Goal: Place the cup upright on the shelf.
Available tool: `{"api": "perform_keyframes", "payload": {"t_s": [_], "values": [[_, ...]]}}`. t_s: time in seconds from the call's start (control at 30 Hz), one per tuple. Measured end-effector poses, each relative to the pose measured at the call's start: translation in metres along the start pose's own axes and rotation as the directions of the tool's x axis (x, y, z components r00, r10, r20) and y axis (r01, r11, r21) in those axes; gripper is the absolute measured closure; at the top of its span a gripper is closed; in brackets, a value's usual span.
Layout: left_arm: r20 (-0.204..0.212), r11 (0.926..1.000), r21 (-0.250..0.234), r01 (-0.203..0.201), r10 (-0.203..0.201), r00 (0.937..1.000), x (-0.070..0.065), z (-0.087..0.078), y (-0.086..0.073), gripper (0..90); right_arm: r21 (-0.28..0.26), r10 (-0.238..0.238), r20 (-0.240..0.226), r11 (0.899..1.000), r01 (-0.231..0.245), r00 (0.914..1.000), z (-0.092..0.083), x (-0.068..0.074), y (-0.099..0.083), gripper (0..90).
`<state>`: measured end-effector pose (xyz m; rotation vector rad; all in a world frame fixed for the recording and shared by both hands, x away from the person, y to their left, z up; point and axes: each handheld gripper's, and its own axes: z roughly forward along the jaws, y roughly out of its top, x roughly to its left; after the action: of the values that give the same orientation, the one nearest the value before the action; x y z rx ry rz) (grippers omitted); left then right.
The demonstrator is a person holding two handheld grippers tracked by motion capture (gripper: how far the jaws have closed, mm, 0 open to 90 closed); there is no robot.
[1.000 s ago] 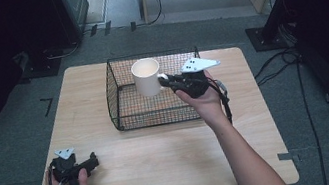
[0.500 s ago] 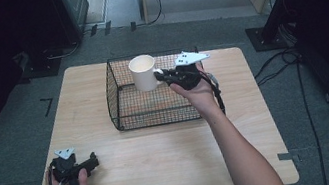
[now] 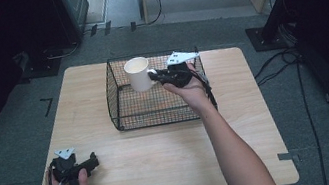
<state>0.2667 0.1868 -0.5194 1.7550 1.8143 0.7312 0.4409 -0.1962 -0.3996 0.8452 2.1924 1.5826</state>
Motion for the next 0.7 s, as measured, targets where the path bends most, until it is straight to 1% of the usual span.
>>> {"api": "perform_keyframes", "payload": {"t_s": [0.03,0.2,0.27,0.33,0.47,0.63,0.7], "values": [[0.000,1.0000,0.000,0.000,0.000,1.0000,0.000,0.000,0.000,0.0,-0.001,0.010,-0.003,1.000,-0.010,0.9999,0.001,-0.001,-0.001,80.8],[0.002,1.0000,0.000,-0.001,0.001,1.0000,0.000,0.000,0.000,0.0,0.016,-0.001,0.006,1.000,0.001,1.0000,0.010,-0.005,-0.006,80.7],[0.003,1.0000,0.000,-0.002,0.002,1.0000,0.000,0.000,0.000,0.0,0.028,0.005,0.006,1.000,-0.005,1.0000,0.013,-0.007,-0.009,80.8],[0.003,1.0000,0.001,-0.003,0.003,1.0000,0.000,0.000,0.000,0.0,0.038,-0.009,0.003,0.999,0.009,1.0000,0.016,-0.009,-0.012,80.7],[0.004,1.0000,0.001,-0.004,0.004,1.0000,0.000,0.000,0.000,0.0,0.054,-0.004,-0.007,0.999,0.004,1.0000,0.019,-0.010,-0.015,80.7],[0.005,1.0000,0.001,-0.005,0.005,1.0000,0.000,0.000,0.000,0.0,0.095,-0.006,-0.013,0.995,0.007,0.9999,0.024,-0.012,-0.020,80.7],[0.005,1.0000,0.001,-0.005,0.005,1.0000,0.000,0.000,0.000,0.0,0.122,-0.015,-0.010,0.992,0.016,0.9998,0.027,-0.012,-0.022,80.7]]}}
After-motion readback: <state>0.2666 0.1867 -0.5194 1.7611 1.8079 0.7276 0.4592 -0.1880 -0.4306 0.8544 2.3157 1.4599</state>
